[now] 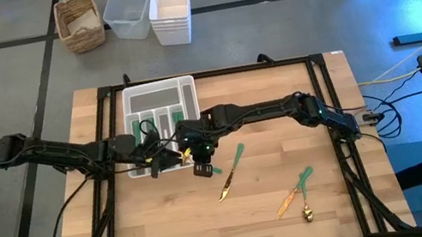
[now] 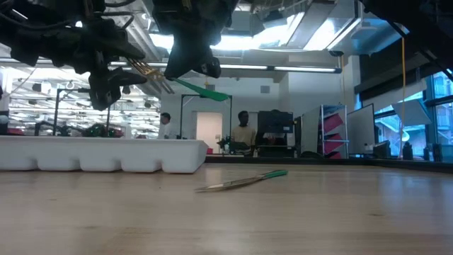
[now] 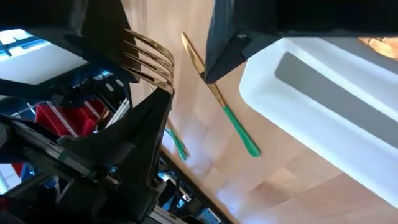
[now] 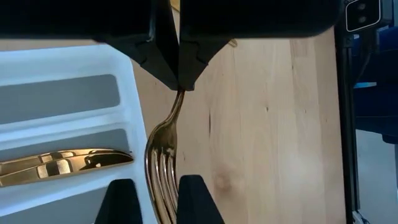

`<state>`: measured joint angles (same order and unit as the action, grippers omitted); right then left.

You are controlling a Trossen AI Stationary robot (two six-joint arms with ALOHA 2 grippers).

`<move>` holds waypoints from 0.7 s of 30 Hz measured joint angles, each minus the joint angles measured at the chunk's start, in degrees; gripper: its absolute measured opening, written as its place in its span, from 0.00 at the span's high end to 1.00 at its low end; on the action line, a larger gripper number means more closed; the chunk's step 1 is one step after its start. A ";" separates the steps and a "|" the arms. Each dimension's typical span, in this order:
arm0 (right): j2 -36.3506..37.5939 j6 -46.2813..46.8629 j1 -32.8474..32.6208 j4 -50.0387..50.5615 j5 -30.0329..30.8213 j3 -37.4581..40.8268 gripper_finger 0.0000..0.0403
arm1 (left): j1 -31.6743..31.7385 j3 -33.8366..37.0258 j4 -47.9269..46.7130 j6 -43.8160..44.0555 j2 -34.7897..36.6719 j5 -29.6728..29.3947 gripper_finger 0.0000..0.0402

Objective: Sort silverware
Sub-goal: Put the green fork into the white silverware tray

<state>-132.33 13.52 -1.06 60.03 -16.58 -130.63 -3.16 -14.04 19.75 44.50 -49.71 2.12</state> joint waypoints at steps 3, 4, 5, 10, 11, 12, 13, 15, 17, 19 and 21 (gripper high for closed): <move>0.00 0.00 0.00 -0.04 0.00 0.00 1.00 | 0.00 0.00 -0.01 -1.52 0.00 0.01 0.64; 0.00 0.00 0.00 -0.06 0.00 0.00 1.00 | 0.00 0.00 0.00 -1.84 0.00 0.00 0.67; 0.00 0.00 0.00 -0.07 0.00 0.00 1.00 | 0.00 0.00 0.00 -2.27 0.00 -0.01 0.70; 0.00 0.00 0.00 -0.11 0.00 0.00 1.00 | 0.01 0.00 -0.01 -2.78 0.00 -0.01 0.88; 0.00 0.00 0.00 -0.22 -0.14 0.00 1.00 | 0.02 0.00 -0.16 -2.79 0.00 -0.26 0.92; 0.00 0.00 0.00 -0.50 -0.28 0.00 1.00 | 0.05 0.00 -0.49 -2.74 -0.03 -0.34 0.95; 0.06 0.00 0.00 -0.71 -0.40 -0.02 1.00 | 0.11 0.00 -0.61 -2.70 -0.04 -0.40 0.97; 0.09 0.00 -0.07 -1.07 -0.50 -0.07 1.00 | 0.03 0.00 -0.62 -2.72 -0.04 -0.36 0.98; 0.11 0.00 -0.11 -1.71 -0.56 -0.07 1.00 | 0.04 0.00 -0.63 -2.53 -0.04 -0.25 0.99; 0.11 0.00 -0.11 -2.30 -0.58 -0.07 1.00 | 0.07 0.00 -0.65 -1.50 -0.02 -0.29 0.99; 0.11 0.00 -0.18 -2.60 -0.57 -0.07 1.00 | 0.04 0.00 -0.89 -0.54 0.00 -0.16 0.99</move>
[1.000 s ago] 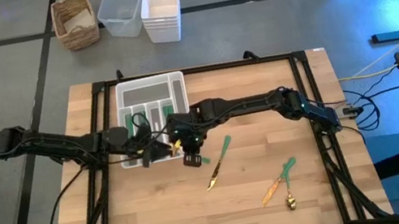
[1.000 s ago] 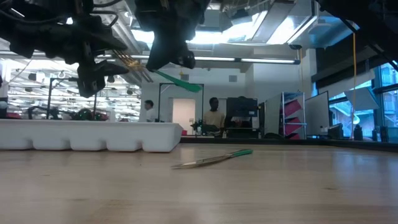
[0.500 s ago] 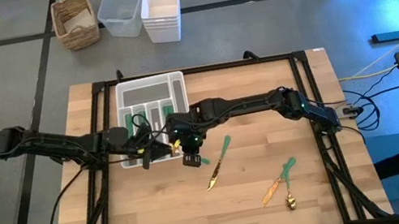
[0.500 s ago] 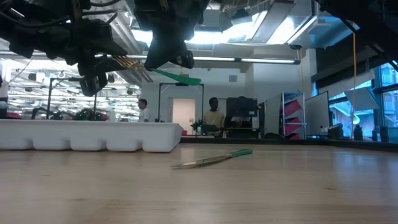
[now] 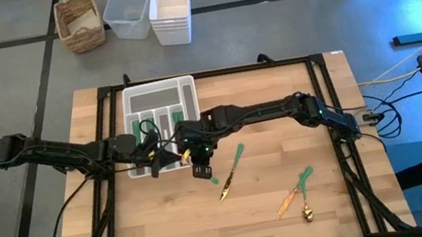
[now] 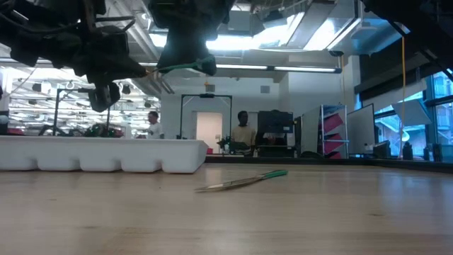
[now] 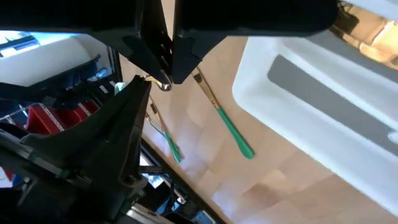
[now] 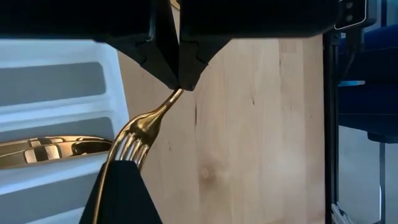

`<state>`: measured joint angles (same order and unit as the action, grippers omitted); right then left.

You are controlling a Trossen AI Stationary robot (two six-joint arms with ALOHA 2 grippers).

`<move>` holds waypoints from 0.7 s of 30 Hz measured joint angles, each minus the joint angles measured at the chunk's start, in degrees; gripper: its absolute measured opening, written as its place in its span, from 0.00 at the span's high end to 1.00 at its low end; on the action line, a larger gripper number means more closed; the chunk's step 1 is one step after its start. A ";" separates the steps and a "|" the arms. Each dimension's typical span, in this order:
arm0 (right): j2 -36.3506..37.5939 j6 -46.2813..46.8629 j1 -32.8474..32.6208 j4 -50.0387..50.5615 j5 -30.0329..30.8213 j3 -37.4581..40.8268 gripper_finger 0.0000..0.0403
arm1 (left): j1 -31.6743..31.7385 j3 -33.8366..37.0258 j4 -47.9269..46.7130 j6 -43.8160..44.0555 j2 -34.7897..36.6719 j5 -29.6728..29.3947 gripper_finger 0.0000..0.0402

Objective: Sort silverware
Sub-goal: Put the green fork into the white silverware tray

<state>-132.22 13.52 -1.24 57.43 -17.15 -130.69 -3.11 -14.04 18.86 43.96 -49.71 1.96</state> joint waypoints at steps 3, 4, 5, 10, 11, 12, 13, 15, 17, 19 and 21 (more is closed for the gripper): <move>0.00 -0.02 0.04 0.04 0.06 0.02 0.99 | 0.00 0.00 -0.42 1.70 0.00 -0.01 1.00; -0.01 -0.01 0.04 0.02 0.03 0.02 0.97 | 0.00 0.00 -0.39 2.00 0.00 -0.01 1.00; -0.01 0.01 0.04 -0.11 -0.07 0.02 0.96 | 0.00 0.00 -0.38 2.19 0.01 0.02 1.00; 0.00 0.15 0.11 -1.17 0.36 0.02 0.83 | 0.00 0.00 -0.36 2.77 0.39 0.15 1.00; 0.00 0.14 0.16 -1.43 0.56 0.02 0.81 | 0.00 0.00 -0.40 3.43 0.52 0.15 1.00; -0.02 0.13 0.18 -1.44 0.59 0.02 0.78 | 0.03 0.00 -0.47 3.81 0.64 0.15 1.00; -0.01 0.13 0.20 -1.45 0.59 0.02 0.76 | 0.13 0.00 -0.47 4.25 0.77 0.19 1.00; 0.00 0.13 0.36 -1.45 0.53 0.02 0.73 | 0.22 0.00 -1.33 5.22 1.50 0.17 1.00; 0.35 0.12 0.57 -1.31 0.42 0.02 0.72 | 0.22 0.00 -2.78 6.44 2.32 -0.30 1.00; 1.03 -0.37 0.69 -1.02 0.58 0.02 0.72 | 0.22 0.00 -5.16 7.09 3.53 -0.67 1.00; 1.78 -0.81 0.96 -1.11 1.06 -0.01 0.72 | 0.26 0.00 -6.17 7.34 4.40 -0.88 1.00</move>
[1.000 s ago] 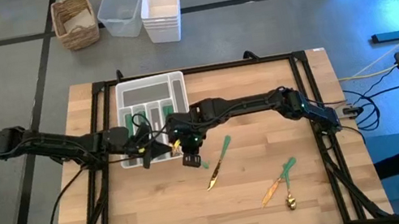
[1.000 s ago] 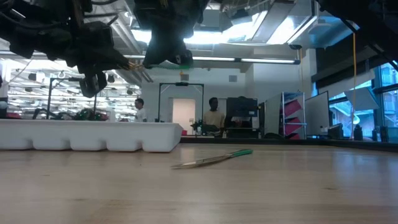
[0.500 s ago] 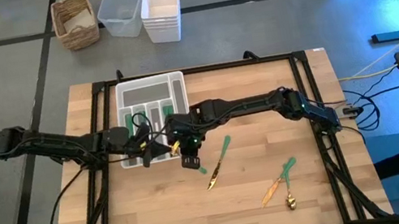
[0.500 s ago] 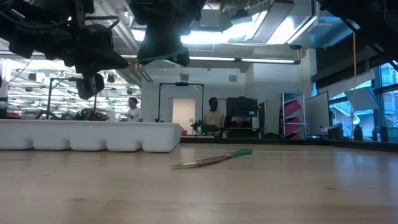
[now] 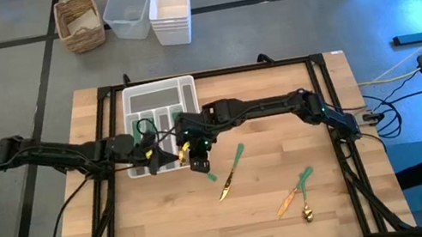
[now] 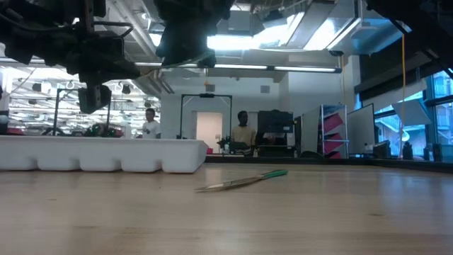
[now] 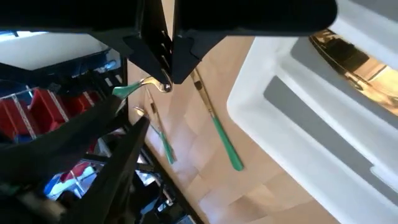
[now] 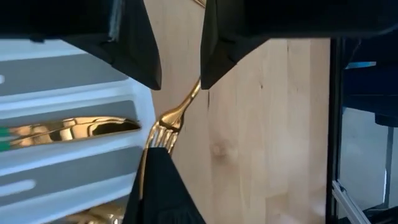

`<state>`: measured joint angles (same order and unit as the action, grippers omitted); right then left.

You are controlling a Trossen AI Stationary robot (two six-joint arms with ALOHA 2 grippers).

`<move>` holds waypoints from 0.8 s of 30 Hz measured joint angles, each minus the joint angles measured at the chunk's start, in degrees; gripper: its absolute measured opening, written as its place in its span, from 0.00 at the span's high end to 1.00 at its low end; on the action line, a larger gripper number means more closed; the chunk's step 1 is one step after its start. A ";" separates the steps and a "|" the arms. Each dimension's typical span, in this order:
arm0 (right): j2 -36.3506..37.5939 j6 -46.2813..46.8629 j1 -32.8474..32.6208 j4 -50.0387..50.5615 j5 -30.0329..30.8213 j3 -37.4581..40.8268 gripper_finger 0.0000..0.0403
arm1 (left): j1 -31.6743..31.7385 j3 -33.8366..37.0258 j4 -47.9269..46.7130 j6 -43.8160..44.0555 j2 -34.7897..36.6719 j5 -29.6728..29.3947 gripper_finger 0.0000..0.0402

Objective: Sort silverware
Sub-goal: Put the green fork into the white silverware tray

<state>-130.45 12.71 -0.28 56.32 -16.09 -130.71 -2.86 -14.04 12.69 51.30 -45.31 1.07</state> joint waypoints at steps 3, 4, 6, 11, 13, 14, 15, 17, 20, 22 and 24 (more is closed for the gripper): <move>0.47 -1.05 0.43 0.97 0.49 -1.24 0.72 | 0.55 0.00 -0.49 0.98 1.90 -0.12 1.00; 0.47 -1.16 0.42 1.48 0.59 -2.12 0.72 | 0.96 0.00 -0.86 1.97 2.73 -0.24 1.00; 0.47 -1.26 0.71 3.07 0.61 -4.21 0.72 | 1.87 0.00 -2.33 3.79 4.67 -0.58 1.00; 3.46 -4.68 1.61 7.89 0.48 -4.20 0.72 | 3.95 -0.01 -8.20 7.07 11.89 -4.72 1.00; 5.17 -6.38 2.02 10.86 1.20 -4.18 0.72 | 4.53 0.02 -12.30 8.79 15.86 -8.02 1.00; 6.14 -7.23 2.42 12.39 1.62 -4.20 0.72 | 4.75 0.02 -13.61 9.99 17.86 -10.16 1.00; 7.11 -8.12 2.64 14.26 2.36 -4.24 0.72 | 4.81 0.00 -15.31 11.14 19.86 -12.59 1.00; 8.92 -10.16 3.27 16.70 4.11 -4.27 0.72 | 4.70 0.00 -19.49 13.84 23.97 -17.83 1.00; 11.29 -13.50 4.28 19.54 8.15 -4.29 0.72 | 3.63 0.00 -24.45 17.86 28.63 -26.04 1.00; 12.86 -15.70 5.30 20.54 10.88 -4.29 0.72 | 2.62 0.00 -27.35 20.39 30.65 -31.87 1.00; 13.99 -17.05 6.43 21.41 13.19 -4.29 0.72 | 1.66 0.00 -30.04 22.31 32.08 -37.97 1.00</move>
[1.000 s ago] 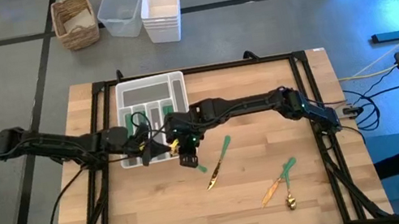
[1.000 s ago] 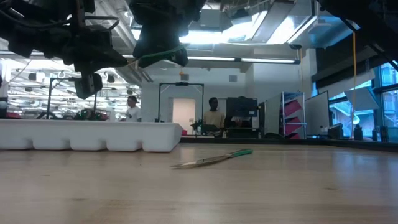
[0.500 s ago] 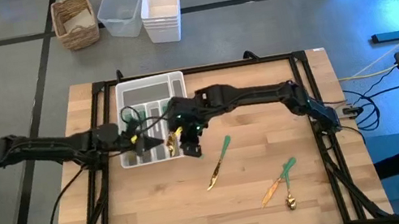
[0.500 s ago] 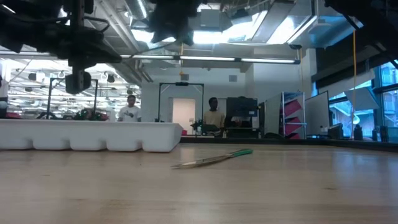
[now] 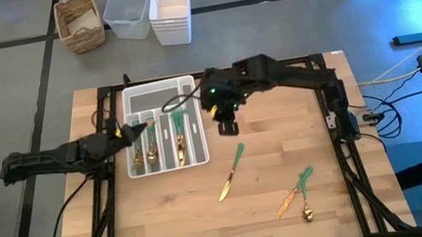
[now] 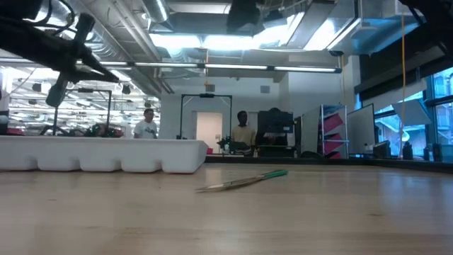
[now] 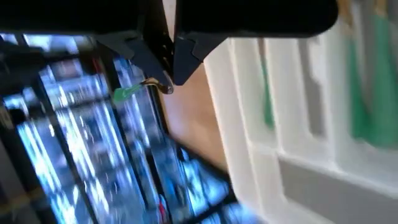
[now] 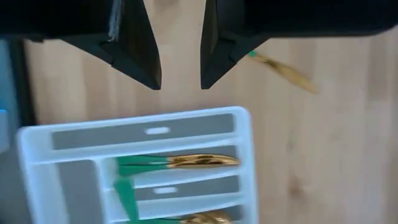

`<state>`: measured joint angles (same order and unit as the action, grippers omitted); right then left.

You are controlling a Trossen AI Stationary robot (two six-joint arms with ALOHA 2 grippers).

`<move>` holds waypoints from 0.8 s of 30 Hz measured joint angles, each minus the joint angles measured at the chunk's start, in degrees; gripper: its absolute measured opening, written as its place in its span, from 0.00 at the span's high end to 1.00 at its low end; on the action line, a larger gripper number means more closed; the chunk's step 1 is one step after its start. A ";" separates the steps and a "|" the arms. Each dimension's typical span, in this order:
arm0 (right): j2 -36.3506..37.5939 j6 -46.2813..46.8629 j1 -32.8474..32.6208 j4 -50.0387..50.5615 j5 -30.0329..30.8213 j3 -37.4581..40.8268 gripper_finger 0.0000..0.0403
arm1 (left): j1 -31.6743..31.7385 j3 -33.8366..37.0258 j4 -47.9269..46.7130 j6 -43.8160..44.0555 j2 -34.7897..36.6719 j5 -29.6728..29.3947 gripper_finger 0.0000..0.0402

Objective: Sort silverware
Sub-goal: Put the green fork into the white silverware tray

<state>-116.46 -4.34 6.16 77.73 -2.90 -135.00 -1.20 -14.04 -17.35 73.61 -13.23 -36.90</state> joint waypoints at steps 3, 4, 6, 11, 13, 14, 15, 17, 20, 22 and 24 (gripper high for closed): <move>0.34 -0.87 1.98 0.35 1.81 0.00 0.72 | -1.28 0.00 -2.09 2.83 0.88 -9.34 1.00; 0.30 -0.90 2.71 0.33 1.99 0.00 0.72 | -1.70 0.00 -2.52 3.88 0.86 -12.06 1.00; 0.25 -0.95 4.14 0.10 2.04 0.16 0.72 | -2.48 0.00 -3.15 6.54 0.38 -16.62 1.00; -0.30 -1.11 6.74 -4.67 2.10 3.54 0.72 | -4.22 0.00 -6.20 12.45 -2.34 -23.80 1.00; -0.31 -1.05 7.29 -8.96 2.05 5.57 0.72 | -4.76 0.00 -7.39 14.99 -3.37 -25.20 1.00; -0.29 -0.71 7.63 -11.09 1.98 6.41 0.72 | -4.95 0.00 -7.88 16.26 -3.68 -25.89 1.00; -0.29 -0.63 7.92 -12.80 1.90 7.10 0.72 | -5.19 0.00 -8.02 17.04 -3.95 -26.44 1.00; -0.55 -0.29 8.28 -18.38 1.88 9.00 0.72 | -5.64 0.00 -7.68 17.33 -4.07 -26.72 1.00; -0.85 5.08 8.61 -29.01 0.20 12.87 0.72 | -6.50 0.00 -7.51 17.51 -4.02 -26.82 1.00; -0.86 11.42 8.54 -38.69 -1.50 16.65 0.72 | -6.88 0.00 -7.47 17.44 -4.05 -27.47 1.00; -0.86 17.64 8.52 -46.34 -3.15 20.12 0.72 | -7.22 0.00 -7.25 17.42 -4.04 -28.35 1.00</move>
<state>-117.32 13.30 14.68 31.39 -6.04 -114.88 -8.41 -14.04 -24.60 91.03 -17.27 -65.25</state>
